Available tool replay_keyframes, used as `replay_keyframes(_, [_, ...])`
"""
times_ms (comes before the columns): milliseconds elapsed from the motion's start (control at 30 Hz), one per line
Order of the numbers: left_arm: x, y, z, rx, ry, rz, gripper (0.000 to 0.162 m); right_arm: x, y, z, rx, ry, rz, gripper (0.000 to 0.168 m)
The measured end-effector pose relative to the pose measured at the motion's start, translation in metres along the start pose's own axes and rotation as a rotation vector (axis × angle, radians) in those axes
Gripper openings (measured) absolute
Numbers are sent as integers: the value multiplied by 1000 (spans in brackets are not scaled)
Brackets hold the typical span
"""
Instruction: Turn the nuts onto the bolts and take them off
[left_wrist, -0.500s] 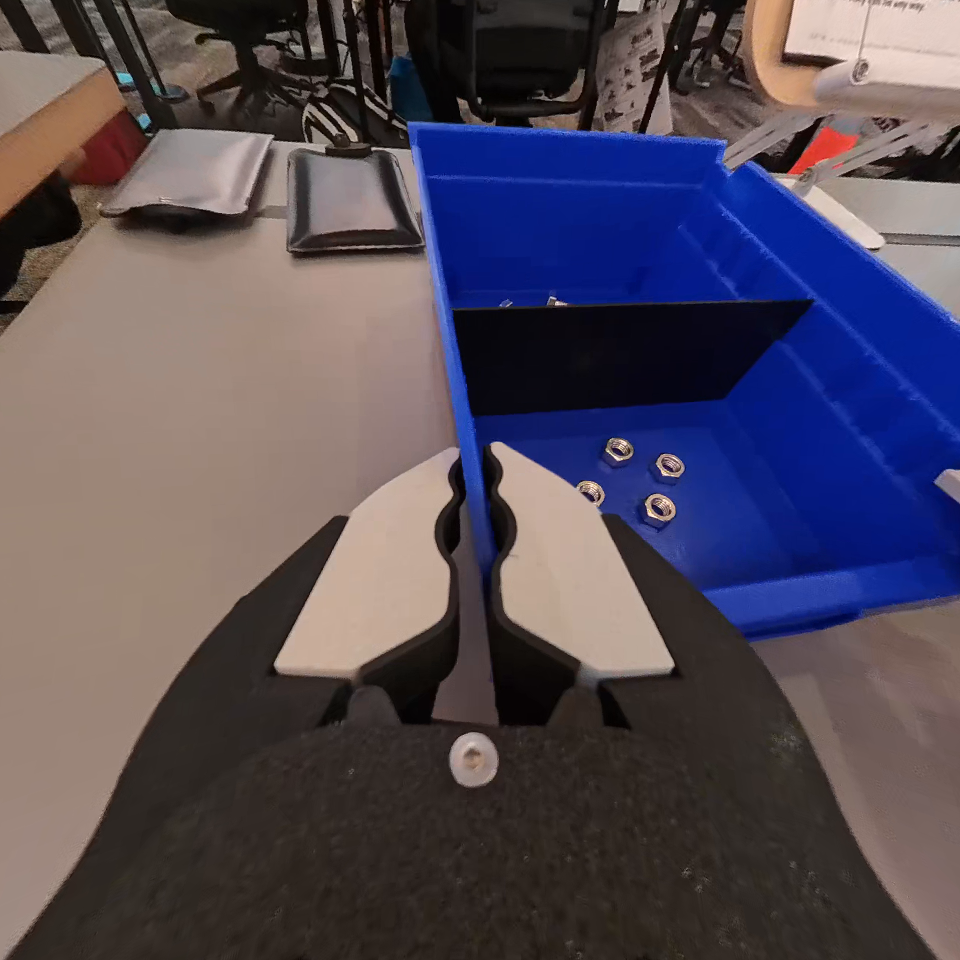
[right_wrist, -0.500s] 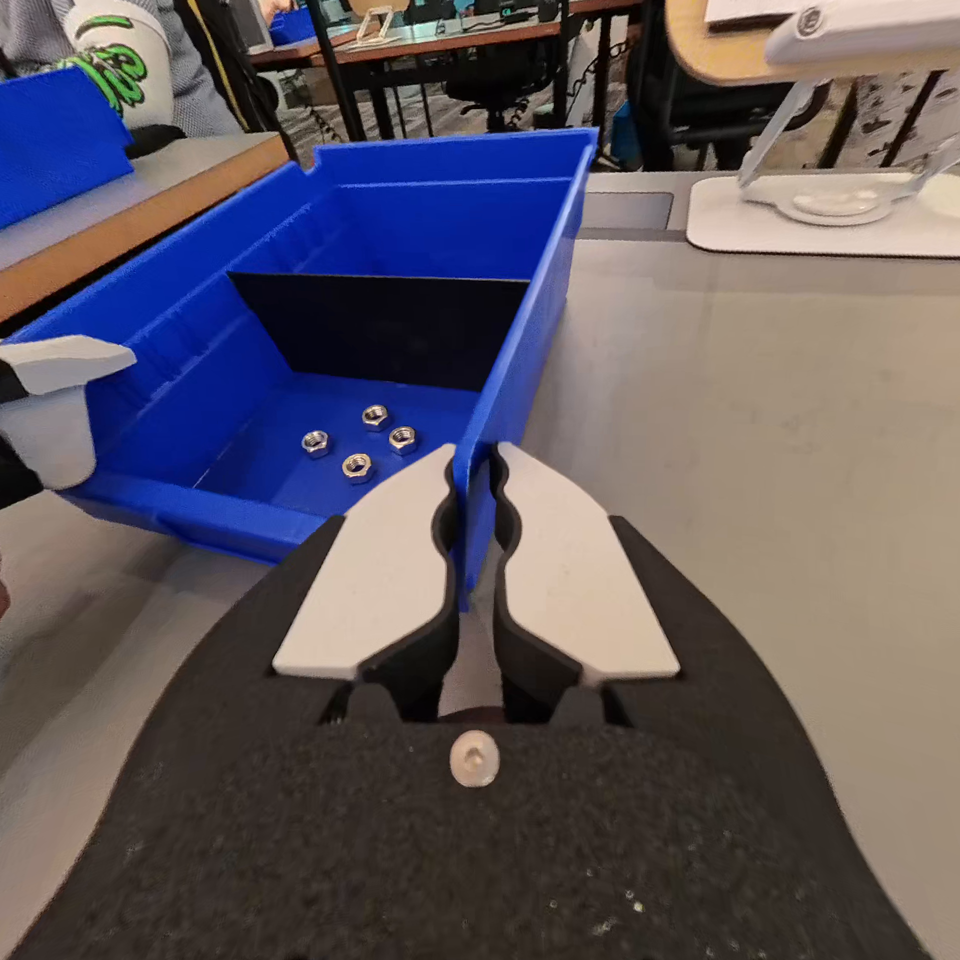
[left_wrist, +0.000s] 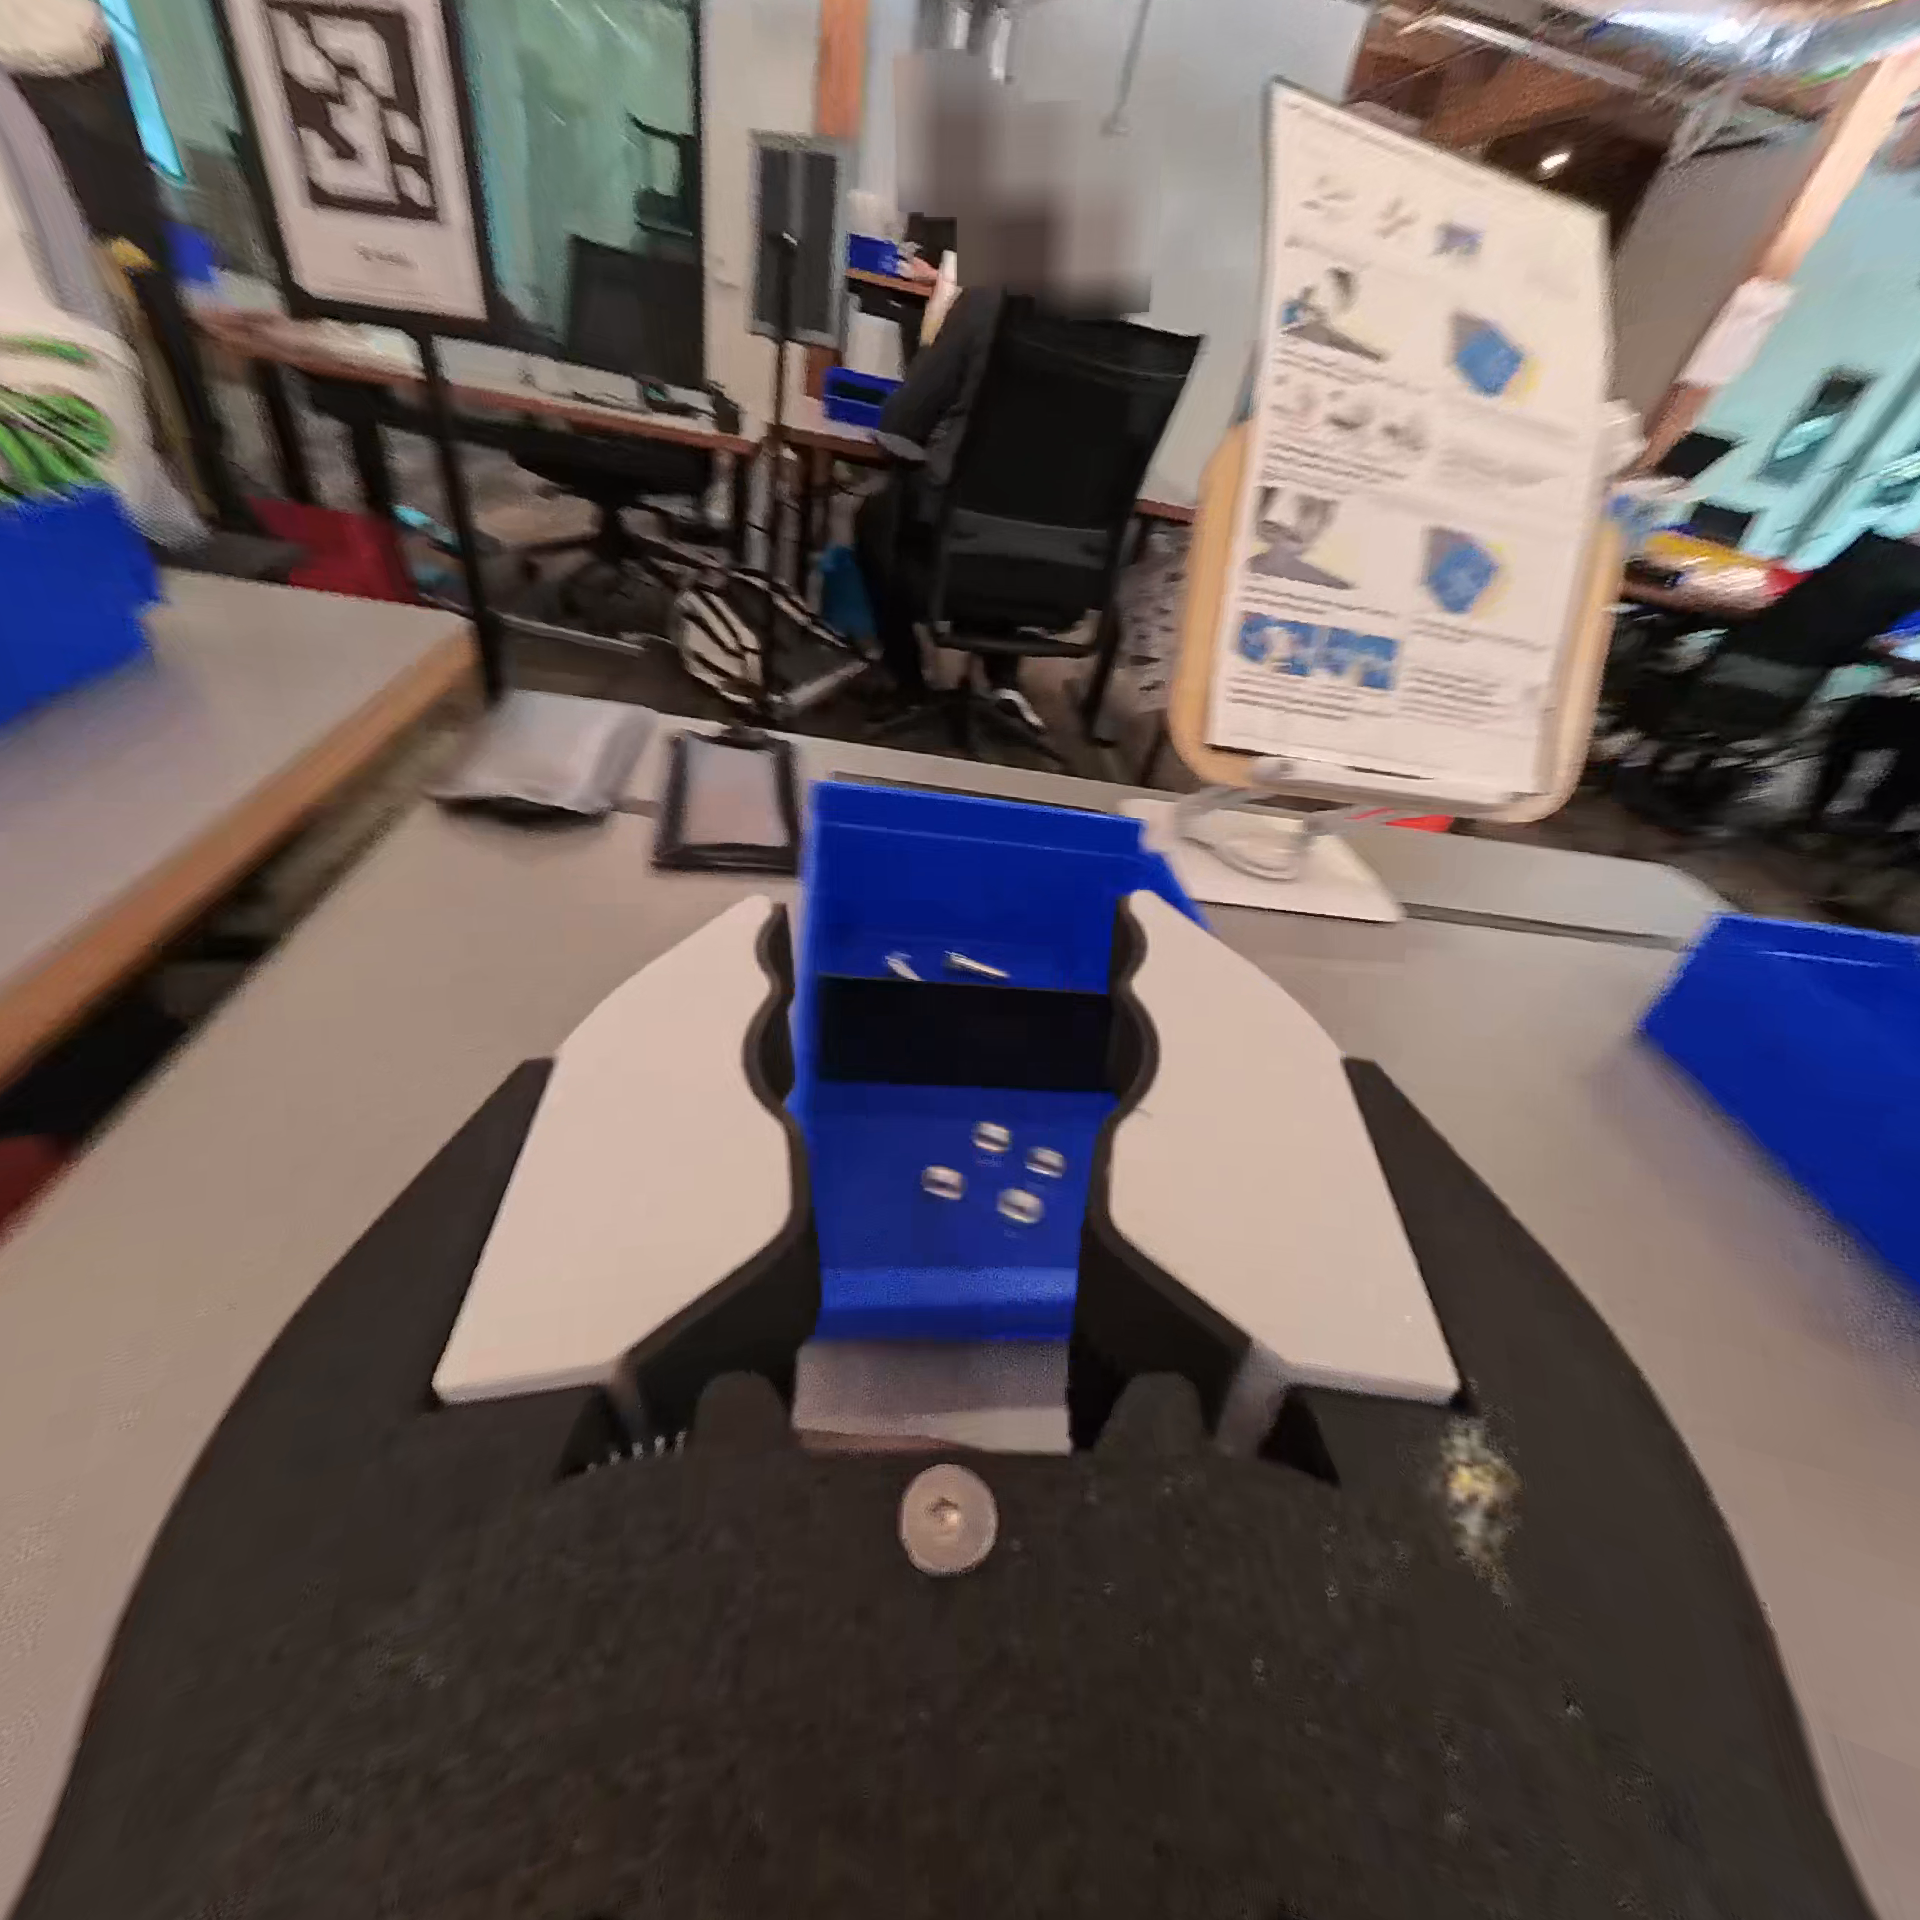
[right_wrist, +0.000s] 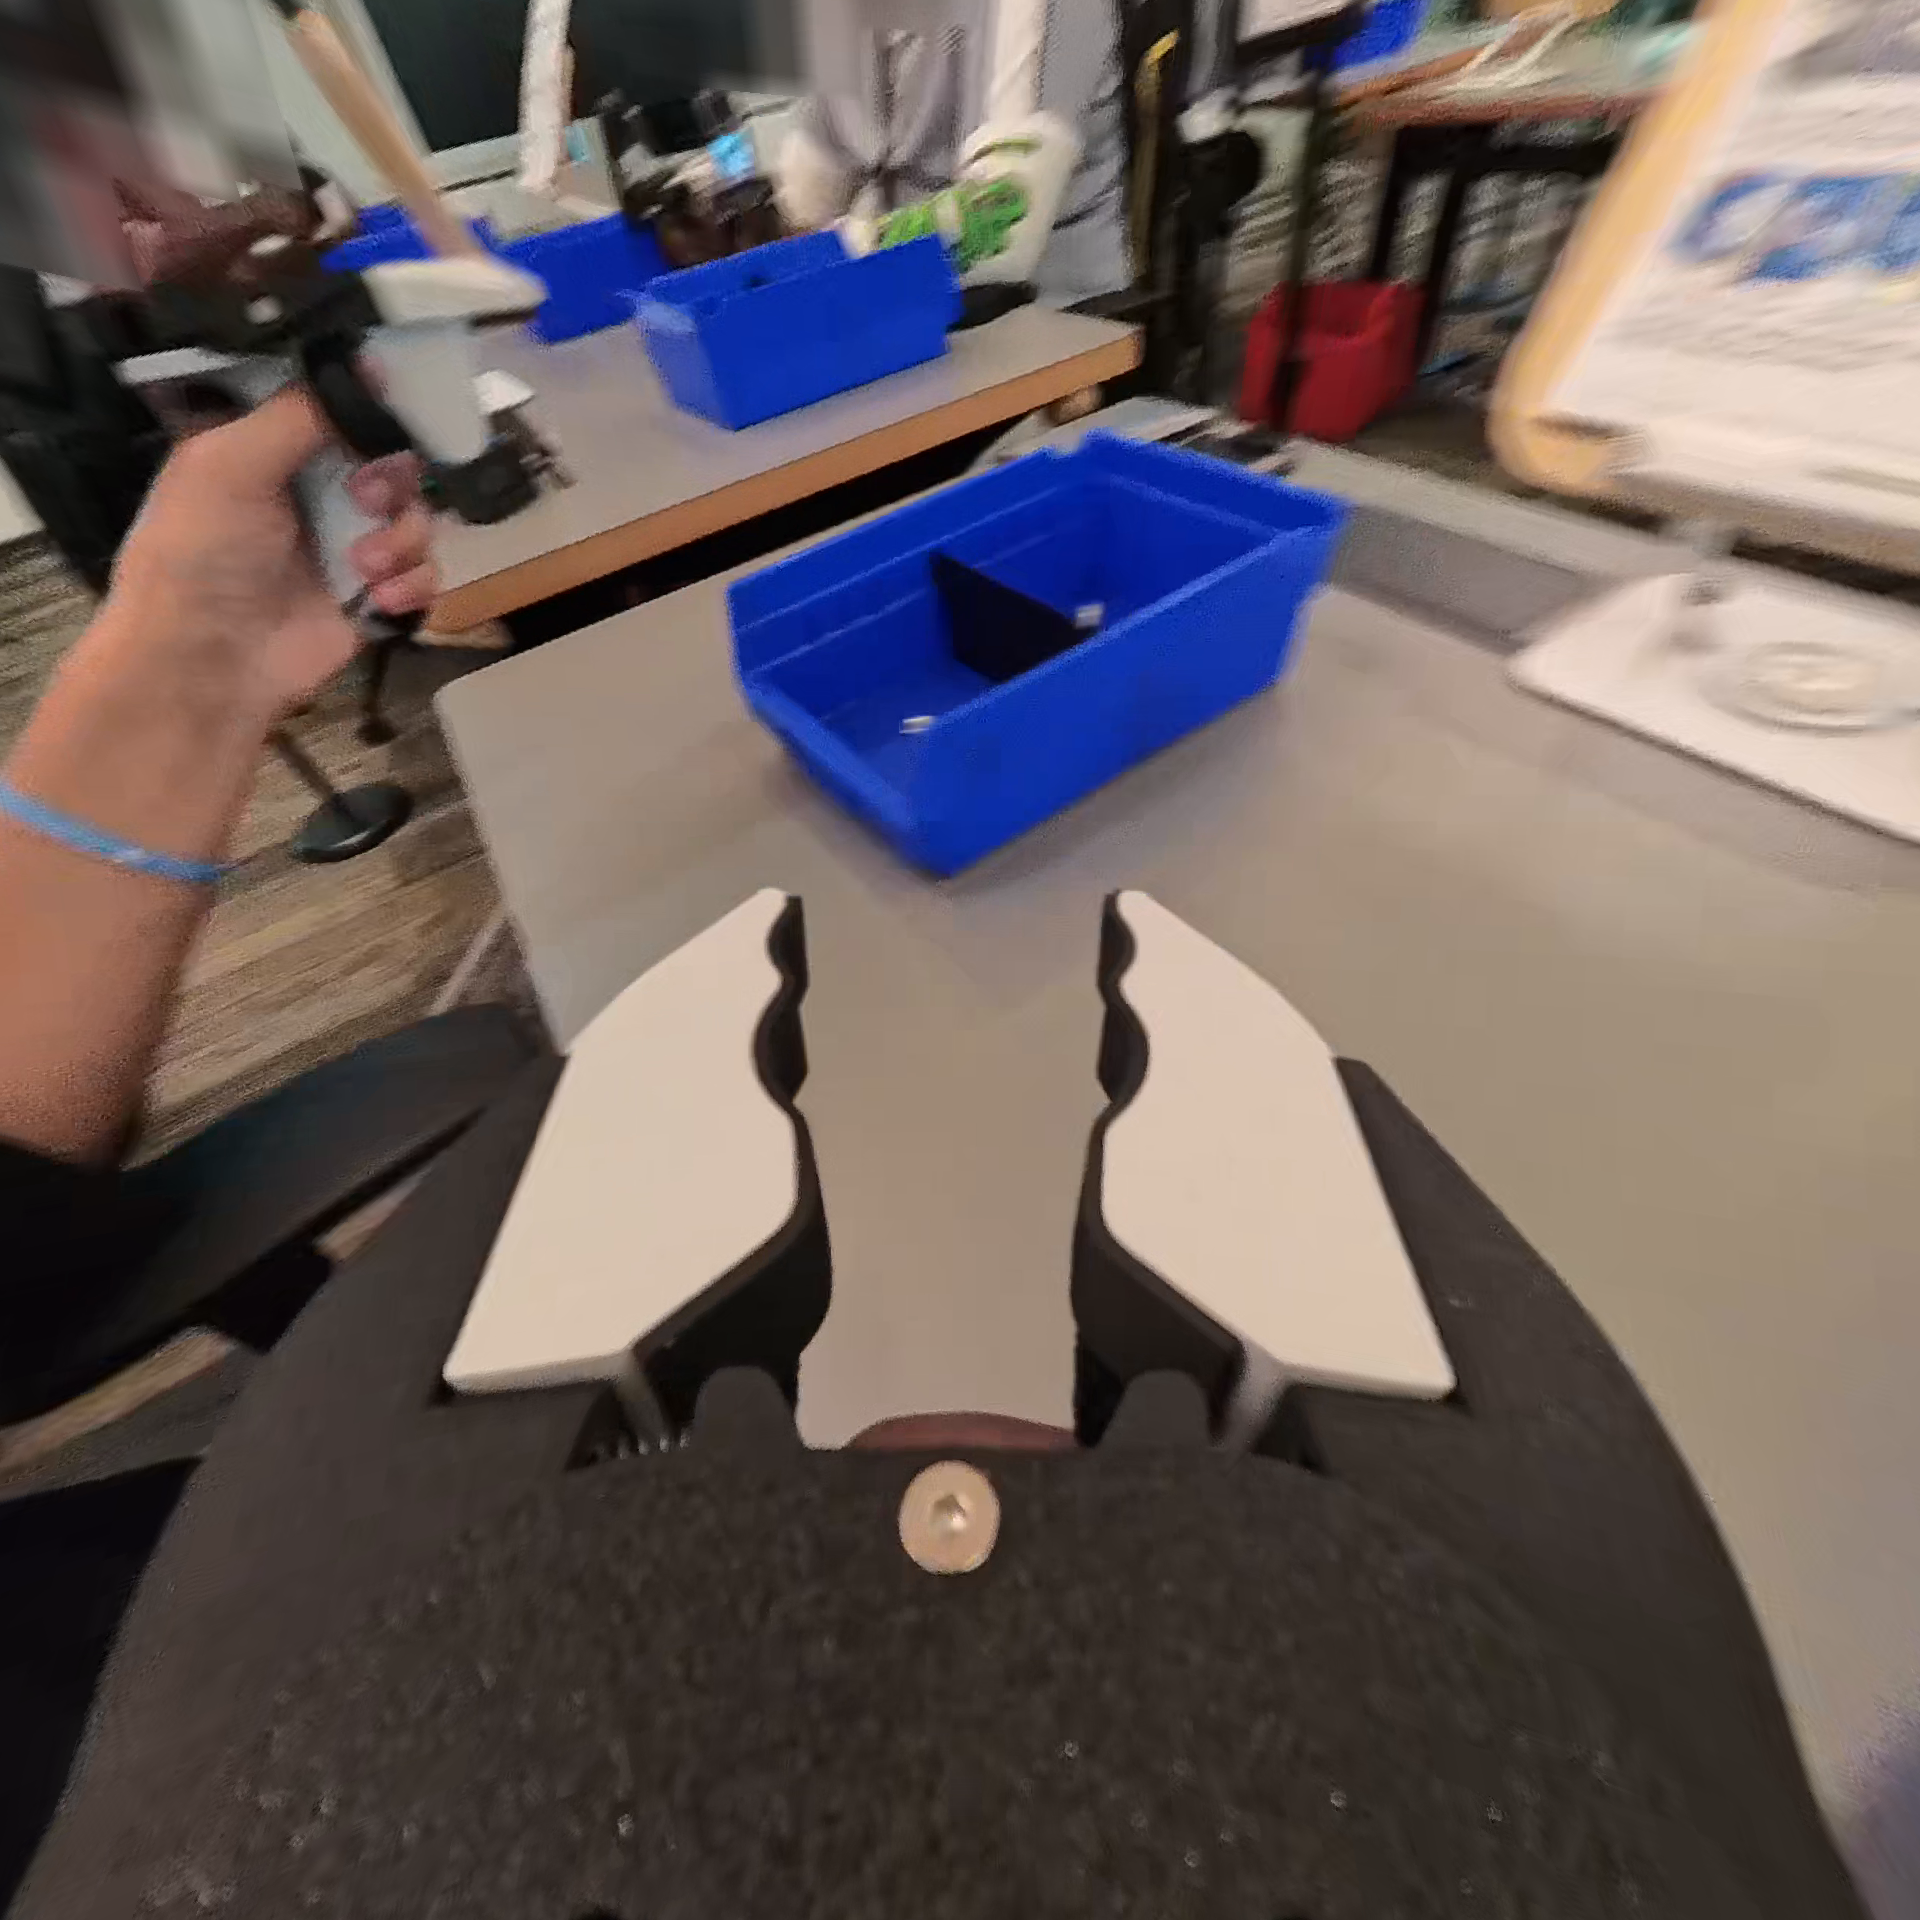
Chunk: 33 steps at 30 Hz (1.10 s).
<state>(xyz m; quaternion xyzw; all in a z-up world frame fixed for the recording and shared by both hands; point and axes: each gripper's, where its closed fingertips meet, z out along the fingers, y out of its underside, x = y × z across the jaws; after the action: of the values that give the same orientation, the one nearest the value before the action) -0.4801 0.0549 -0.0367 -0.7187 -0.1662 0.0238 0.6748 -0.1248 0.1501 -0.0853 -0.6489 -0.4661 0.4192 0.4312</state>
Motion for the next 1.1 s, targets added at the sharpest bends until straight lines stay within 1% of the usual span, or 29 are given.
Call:
replay_keyframes(33, [13, 8, -1, -23, 30, -40, 57, 31, -3, -27, 40, 97, 7, 68])
replay_keyframes(67, [22, 22, 0, -63, 28, -63, 58, 68, -4, -57, 87, 242, 26, 77])
replay_keyframes(100, [32, 38, 2, -105, 28, -69, 63, 104, -2, -90, 130, 374, 31, 70])
replay_keyframes(133, [44, 53, 4, -127, 44, -74, 66, 134, 4, -122, 169, 486, 32, 69])
replay_keyframes(167, [55, 67, 5, -141, 52, -78, 66, 161, 15, -153, 195, 593, 51, 73])
replay_keyframes(200, [64, 80, 7, -147, 48, -73, 65, 184, 30, -181, 209, 688, 83, 73])
replay_keyframes(267, [80, 105, 13, -148, 36, -26, 65, 214, 69, -222, 229, 807, 159, 73])
replay_keyframes(333, [86, 133, 22, -165, -2, 51, 64, 228, 110, -247, 242, 866, 241, 71])
replay_keyframes(400, [93, 166, 28, -229, -2, 88, 59, 230, 134, -253, 242, 851, 304, 69])
replay_keyframes(433, [100, 181, 29, -279, 34, 92, 62, 231, 140, -253, 223, 842, 311, 67])
replay_keyframes(467, [105, 191, 30, -312, 54, 104, 63, 233, 144, -253, 202, 846, 300, 66])
replay_keyframes(533, [108, 201, 32, -336, 72, 132, 62, 240, 147, -257, 162, 895, 247, 66])
replay_keyframes(667, [116, 201, 34, -343, 136, 52, 64, 243, 146, -258, 115, 956, 156, 65])
replay_keyframes(767, [125, 206, 32, -361, 202, -8, 64, 238, 145, -248, 108, 929, 159, 64])
replay_keyframes(833, [125, 207, 31, -369, 197, 24, 64, 235, 143, -244, 106, 929, 145, 65])
replay_keyframes(967, [126, 209, 30, -382, 184, 92, 64, 235, 148, -239, 41, 965, 79, 64])
replay_keyframes(1100, [128, 212, 30, -397, 192, 118, 63, 228, 144, -228, 65, 911, 104, 64])
